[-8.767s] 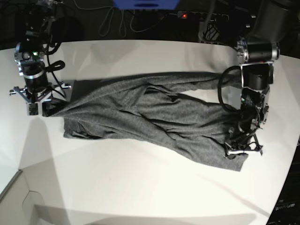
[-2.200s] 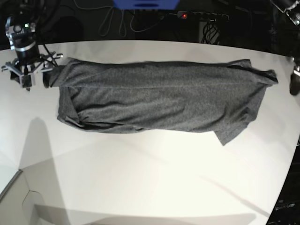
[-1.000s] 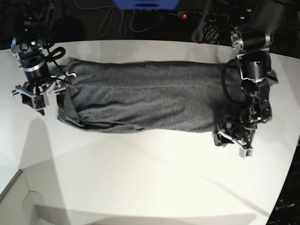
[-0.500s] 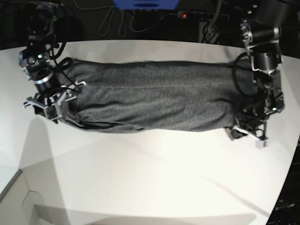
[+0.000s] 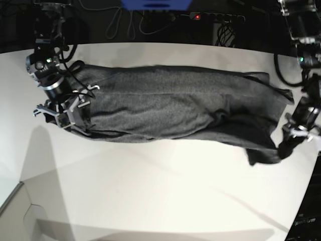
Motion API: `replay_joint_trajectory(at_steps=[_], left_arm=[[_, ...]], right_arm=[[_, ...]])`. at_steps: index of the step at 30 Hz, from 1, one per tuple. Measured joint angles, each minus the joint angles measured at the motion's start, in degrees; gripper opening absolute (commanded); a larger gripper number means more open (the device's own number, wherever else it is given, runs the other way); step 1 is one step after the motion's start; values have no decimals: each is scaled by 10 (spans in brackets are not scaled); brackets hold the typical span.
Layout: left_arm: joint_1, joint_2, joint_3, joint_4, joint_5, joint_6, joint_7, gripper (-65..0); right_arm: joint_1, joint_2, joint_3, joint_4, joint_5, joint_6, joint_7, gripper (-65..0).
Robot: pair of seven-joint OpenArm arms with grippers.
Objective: Layout the t-shirt on the table in an organized manner, then fold the t-shirt properly
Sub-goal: 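Pull the shirt layer with the right gripper away from the left gripper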
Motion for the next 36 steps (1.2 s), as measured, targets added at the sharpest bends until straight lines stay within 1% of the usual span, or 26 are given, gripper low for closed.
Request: replay_joint_trajectory(at_steps=[1,3,6,8,11,15,18,20,24,26,28,32,36], left_arm=[[24,-3,-20,10,-4,2,-7,-650],[66,1,-39,23,-6,0,-5,-650],[109,12,-43,21,-2,1,3,-650],[127,12,-42,-1,-4,-4,7,-650],[136,14,-43,-44,-2,2,-2,-650],[138,38,-43,-69,-2,1,3,-650],[146,37,-42,-67,-2,0,-1,-650],[151,34,-42,-66,-4,0,-2,-650],[155,35,-41,-67,-2,0,1,-650],[155,33,-43,-69,-2,0,-1,-650],[157,30,-44,-69,-3,0,-2,-650],[157,31,-45,-67,-2,0,0,-650],[156,31,-45,-66,-2,0,-1,-650]], right_arm=[[0,1,0,0,0,0,1,-290],[2,2,2,-1,-1,0,-6,-290],[11,2,0,0,-1,0,0,-290],[14,2,-11,0,-1,0,1,-290],[16,2,-39,-4,-2,0,-3,-289],[36,2,-89,-18,1,0,5,-288],[55,22,-149,-42,0,2,1,-288],[75,30,-182,-64,-1,11,-3,-288],[127,25,-240,-119,1,36,2,-286],[158,21,-265,-163,2,42,4,-270],[198,9,-281,-220,-1,43,-2,-250],[271,8,-310,-330,-2,41,3,-247],[290,8,-313,-385,3,38,13,-248]])
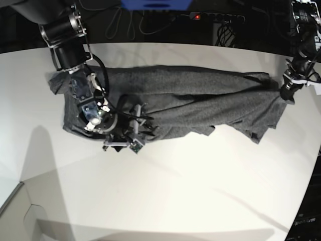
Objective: Layout the t-shirt on the table in an organized manner, then fold the t-shirt properly
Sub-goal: 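Pull the shirt layer with the right gripper away from the left gripper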
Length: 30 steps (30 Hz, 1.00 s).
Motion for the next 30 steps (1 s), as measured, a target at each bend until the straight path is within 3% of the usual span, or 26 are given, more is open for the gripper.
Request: replay_joint_trajectory(at_steps=[5,7,12,15,20,24,30], left_arm=[[1,1,0,-1,-1,0,0,-650],[1,1,0,-1,0,0,0,-650],[10,2,2,0,0,0,0,-650],[12,3,2,0,0,0,1,-650],[15,3,2,12,0,1,4,-650],[13,2,1,78,-2,0,1,-650],[-3,3,2,162,-4,0,2,-649]], right_arm=[[50,-5,-1,-73,5,-6,8,-248],[80,-5,-1,-125,7,-31,38,-248],[140,-4,0,-260,6,-231,147,-244],[154,0,1,-299,3,-313,209,-243],[139,0,1,-243,2,-316,256,-243],[77,-8,50,-95,2,-318,256,-244],[2,3,40,73,1,-324,141,-243]])
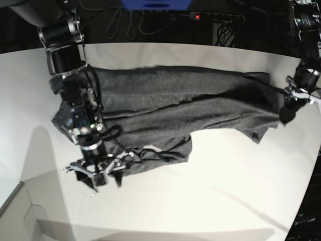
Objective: Layout the t-shirt on the table in an organized manner, then fold the t-shirt properly
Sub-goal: 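Pull the shirt layer with the right gripper away from the left gripper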
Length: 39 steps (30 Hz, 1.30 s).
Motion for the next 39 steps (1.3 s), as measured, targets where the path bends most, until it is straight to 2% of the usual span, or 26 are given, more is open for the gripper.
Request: replay_joint_trajectory(at_steps=[2,5,8,13,18,22,26,31,34,37,38,39], left_arm=[[2,-1,0,20,2,0,1,-642],[6,-3,12,44,2,2,0,-580],[6,-1,28,61,2,-1,33,-531],[0,24,31,57,7,0,42,-593],[1,26,55,55,49,0,44,-592],[-5,26,53,3,65,2,38,-592],[-33,26,19,-70,67,7,38,-592],[-63,27,16,-110,65,9,43,-587],[-81,25,17,-113,64,9,41,-511],[-96,25,18,-113,65,9,39,-378],[-97,25,19,-113,64,9,39,-333],[-98,26,20,-113,64,5,39,-295]], right_arm=[[-33,-5,-24,29,0,4,-10,-243],[-85,-9,-32,63,0,12,-14,-243],[-113,-6,-30,77,0,11,-21,-243],[-162,-4,-26,127,0,8,-14,-243],[-209,-7,-31,146,0,9,-20,-243],[-221,-3,-29,147,0,9,-18,-243],[-234,-4,-30,147,0,9,-19,-243],[-247,-4,-27,151,0,9,-15,-243],[-256,-3,-27,151,0,9,-18,-242],[-259,-2,-28,151,0,13,-19,-242],[-259,-3,-28,151,0,25,-17,-242],[-257,-2,-27,151,0,54,-17,-242]])
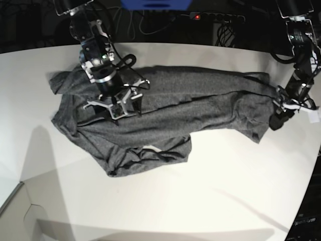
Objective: Layout the t-shirt on the table in an organized manner, then fold the t-shirt properly
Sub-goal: 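Pull the shirt layer with the right gripper away from the left gripper, then grasp the shirt edge with the right gripper and drag it outward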
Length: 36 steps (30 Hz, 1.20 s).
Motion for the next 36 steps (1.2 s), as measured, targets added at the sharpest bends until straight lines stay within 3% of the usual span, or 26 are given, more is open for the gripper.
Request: replay_joint_trajectory(at_steps=[3,7,13,15,21,33,36], left_arm=[[-1,0,0,0,1,0,2,-274],[-12,-1,9,0,1,0,-4,-288],[-19,6,74,-24,77,-4,1,-288],[-18,4,78,-26,95,-1,2,-288],[-18,11,74,-26,117,-3,0,-287],[13,13,74,-26,120,-4,-2,-286],[24,17,74,-26,121,-3,-3,-286]], right_arm=[[10,1,-1,0,-1,68,-6,-244],[59,-6,-4,-8,0,100,-16,-242],[189,-82,-11,-118,-1,173,-99,-241],[223,-109,-11,-166,1,192,-100,-241],[287,-156,-11,-291,-2,194,-109,-242],[359,-170,-8,-447,2,193,-83,-249],[357,-168,-7,-455,0,193,-50,-319]])
